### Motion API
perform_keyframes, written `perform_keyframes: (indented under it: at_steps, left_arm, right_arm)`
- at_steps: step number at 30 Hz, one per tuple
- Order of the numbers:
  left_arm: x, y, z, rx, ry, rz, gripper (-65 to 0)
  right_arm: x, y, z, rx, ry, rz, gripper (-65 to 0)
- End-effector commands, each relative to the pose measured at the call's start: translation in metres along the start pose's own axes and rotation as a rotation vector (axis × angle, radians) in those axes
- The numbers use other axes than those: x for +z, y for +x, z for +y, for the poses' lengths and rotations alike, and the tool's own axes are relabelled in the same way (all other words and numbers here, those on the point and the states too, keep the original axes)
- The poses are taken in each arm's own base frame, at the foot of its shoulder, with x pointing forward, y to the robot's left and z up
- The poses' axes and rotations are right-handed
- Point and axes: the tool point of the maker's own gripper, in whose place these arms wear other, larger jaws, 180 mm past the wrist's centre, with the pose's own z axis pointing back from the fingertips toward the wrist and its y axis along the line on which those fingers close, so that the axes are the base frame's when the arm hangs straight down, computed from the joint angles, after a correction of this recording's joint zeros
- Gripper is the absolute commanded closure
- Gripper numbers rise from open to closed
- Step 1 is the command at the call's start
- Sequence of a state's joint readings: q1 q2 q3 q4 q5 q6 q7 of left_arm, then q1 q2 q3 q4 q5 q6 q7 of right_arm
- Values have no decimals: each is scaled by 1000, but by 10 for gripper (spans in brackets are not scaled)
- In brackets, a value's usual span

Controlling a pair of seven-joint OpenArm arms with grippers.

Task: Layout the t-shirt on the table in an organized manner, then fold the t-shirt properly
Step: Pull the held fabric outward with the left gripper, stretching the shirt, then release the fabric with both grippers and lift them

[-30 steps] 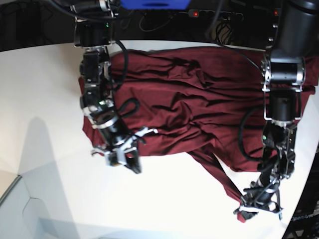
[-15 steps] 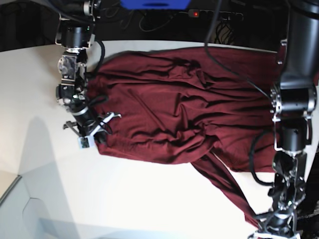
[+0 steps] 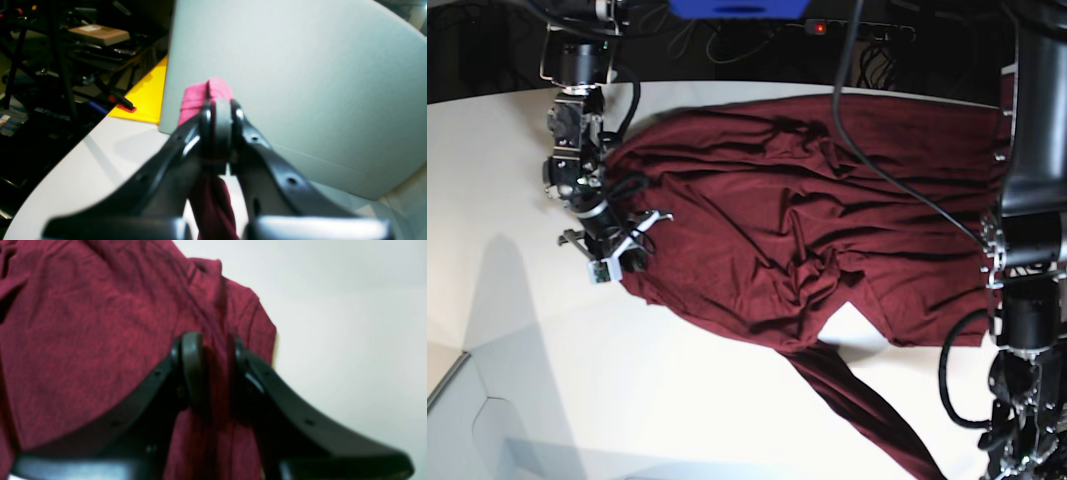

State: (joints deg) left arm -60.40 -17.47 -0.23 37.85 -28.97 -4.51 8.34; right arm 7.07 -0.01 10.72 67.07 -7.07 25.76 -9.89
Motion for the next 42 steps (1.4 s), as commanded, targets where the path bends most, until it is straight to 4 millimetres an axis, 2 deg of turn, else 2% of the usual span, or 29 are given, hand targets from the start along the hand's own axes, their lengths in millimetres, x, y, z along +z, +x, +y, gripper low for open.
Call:
perform_keyframes:
  at_steps: [1, 3, 4, 6, 9, 11, 13, 16, 20, 23, 27, 32, 36, 39, 42]
  left_arm:
    - [-3, 43, -7, 3, -20, -98, -1]
    - [-2, 43, 0, -1, -9, -96, -2]
    - [1, 42, 12, -15, 8, -93, -2]
    - [8, 15, 31, -32, 38, -43, -2]
    - [19, -25, 49, -43, 65, 25, -2]
    - [31, -59, 66, -63, 90, 85, -2]
    - [44, -76, 88, -84, 121, 123, -2]
    - [61, -106, 110, -100, 155, 183, -2]
    - [78, -118, 130, -134, 178, 173, -2]
    - [83, -115, 144, -153, 198, 174, -2]
    - [85, -117, 148, -156, 205, 181, -2]
    - [85, -117, 147, -159, 205, 180, -2]
    - [84, -119, 144, -160, 199, 181, -4]
    - [82, -127, 133, -143, 184, 187, -5]
    - [81, -132, 128, -136, 177, 192, -6]
  right_arm:
    - [-2, 20, -2, 3, 2, -59, -143]
    - [-2, 20, -2, 3, 2, -59, -142]
    - [-1, 20, -3, 4, 1, -59, -142]
    - [0, 17, -2, 3, 2, -53, -142]
    - [0, 15, -1, 0, 3, -48, -143]
    - [-1, 17, -1, 0, 4, -53, -144]
    - [-3, 15, 2, -1, 11, -45, -144]
    - [-16, 19, 6, 8, 36, -32, -144]
    - [-33, 35, -2, 8, 40, -33, -144]
    - [-38, 57, -5, 15, 38, -67, -144]
    - [-43, 85, -7, 25, 36, -116, -144]
    - [-45, 97, -9, 30, 34, -138, -144]
    - [-53, 98, -6, 23, 47, -123, -144]
    - [-65, 81, -1, 17, 73, -54, -144]
    - [-68, 59, -8, 4, 70, 7, -144]
